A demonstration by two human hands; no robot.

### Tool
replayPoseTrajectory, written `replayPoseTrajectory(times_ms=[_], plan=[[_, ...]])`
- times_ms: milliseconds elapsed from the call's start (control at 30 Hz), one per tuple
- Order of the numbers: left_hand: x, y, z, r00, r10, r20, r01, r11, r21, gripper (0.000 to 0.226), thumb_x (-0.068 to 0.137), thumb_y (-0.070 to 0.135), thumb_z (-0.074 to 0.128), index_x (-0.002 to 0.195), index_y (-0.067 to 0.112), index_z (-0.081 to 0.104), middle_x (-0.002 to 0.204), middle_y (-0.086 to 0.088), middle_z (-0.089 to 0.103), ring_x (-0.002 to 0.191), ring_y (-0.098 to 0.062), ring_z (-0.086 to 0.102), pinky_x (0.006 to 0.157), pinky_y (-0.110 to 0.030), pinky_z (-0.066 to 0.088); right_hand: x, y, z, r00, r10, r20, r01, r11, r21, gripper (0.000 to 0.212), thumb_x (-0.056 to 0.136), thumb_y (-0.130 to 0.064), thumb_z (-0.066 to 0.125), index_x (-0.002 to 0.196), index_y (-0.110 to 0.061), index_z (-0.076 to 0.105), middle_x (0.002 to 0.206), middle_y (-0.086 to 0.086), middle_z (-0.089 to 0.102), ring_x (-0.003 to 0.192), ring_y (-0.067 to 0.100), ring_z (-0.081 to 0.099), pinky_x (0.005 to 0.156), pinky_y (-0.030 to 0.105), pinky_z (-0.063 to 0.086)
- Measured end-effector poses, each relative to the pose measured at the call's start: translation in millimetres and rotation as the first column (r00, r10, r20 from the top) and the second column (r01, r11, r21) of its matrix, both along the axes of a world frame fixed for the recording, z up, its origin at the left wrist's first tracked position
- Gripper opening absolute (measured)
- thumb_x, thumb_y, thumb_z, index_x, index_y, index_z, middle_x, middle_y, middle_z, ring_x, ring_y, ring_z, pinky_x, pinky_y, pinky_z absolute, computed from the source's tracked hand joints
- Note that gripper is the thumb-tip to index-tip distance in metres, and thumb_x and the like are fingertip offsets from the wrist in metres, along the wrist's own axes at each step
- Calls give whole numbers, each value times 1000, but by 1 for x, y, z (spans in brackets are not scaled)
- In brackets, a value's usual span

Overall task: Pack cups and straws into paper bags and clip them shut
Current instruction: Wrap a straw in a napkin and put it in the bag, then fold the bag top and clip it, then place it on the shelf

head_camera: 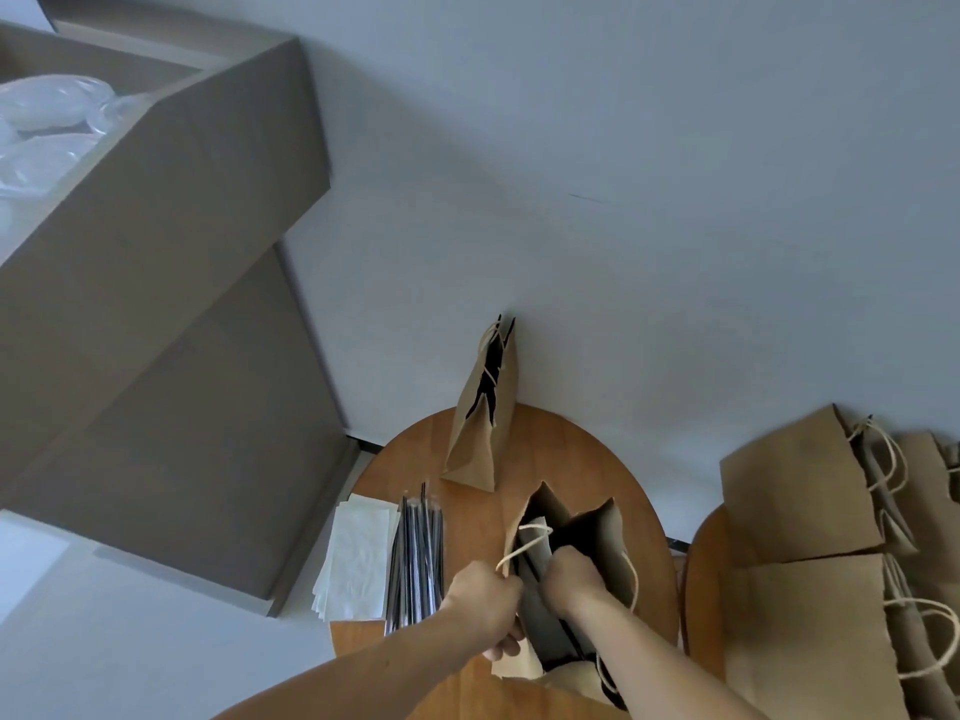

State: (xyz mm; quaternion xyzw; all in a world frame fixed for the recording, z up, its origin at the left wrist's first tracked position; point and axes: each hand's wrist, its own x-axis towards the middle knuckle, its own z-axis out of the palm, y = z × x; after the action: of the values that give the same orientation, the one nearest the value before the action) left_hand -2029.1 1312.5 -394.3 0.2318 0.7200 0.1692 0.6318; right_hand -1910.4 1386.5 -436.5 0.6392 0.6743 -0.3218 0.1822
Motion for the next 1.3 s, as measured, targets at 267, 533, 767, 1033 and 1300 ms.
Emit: replayPoseTrajectory(times_ms=[267, 533, 767, 1033, 1300], plan=[[-11, 2, -13, 1000, 19, 22, -18, 999, -34, 32, 92, 16, 41, 77, 0, 64, 61, -10, 69, 46, -18, 63, 44, -22, 48, -2, 3, -32, 993, -75, 86, 75, 997, 11, 17, 97, -17, 47, 82, -22, 51, 105, 0, 66, 102, 19, 63, 82, 27, 46], [-7, 2, -11, 999, -6, 37, 6, 1000, 3, 26, 89, 17, 44, 85, -1, 62, 62, -10, 69, 48, -20, 63, 46, -23, 47, -8, 0, -9, 996, 42, 83, -50, 994, 98, 24, 101, -12, 41, 119, -13, 57, 119, 6, 64, 109, 18, 62, 91, 26, 49], [-4, 2, -11, 989, -94, -110, 112, 980, 165, 34, 92, 18, 51, 126, 18, 48, 89, -8, 63, 62, -17, 59, 57, -27, 52, 5, 6, 75, 983, 111, -147, -60, 948, 313, 20, 97, -27, 53, 112, -17, 61, 103, -2, 58, 91, 17, 59, 78, 27, 50], [15, -3, -8, 971, -239, -12, 237, 952, 192, 72, 82, 33, 62, 148, 30, 35, 110, 8, 58, 83, -11, 61, 62, -24, 52, 75, -10, 71, 851, -296, -433, 365, 927, 84, 60, 100, -58, 26, 128, -16, 58, 126, 1, 62, 108, 15, 59, 92, 30, 47], [41, -8, -15, 886, -403, -231, 456, 850, 266, 79, 69, 42, 72, 141, 38, 42, 122, 7, 60, 107, -16, 62, 92, -34, 54, 63, -34, 47, 496, -584, -642, 424, 809, -408, 45, 104, -40, 36, 97, -9, 69, 92, 10, 76, 84, 20, 72, 80, 33, 57]])
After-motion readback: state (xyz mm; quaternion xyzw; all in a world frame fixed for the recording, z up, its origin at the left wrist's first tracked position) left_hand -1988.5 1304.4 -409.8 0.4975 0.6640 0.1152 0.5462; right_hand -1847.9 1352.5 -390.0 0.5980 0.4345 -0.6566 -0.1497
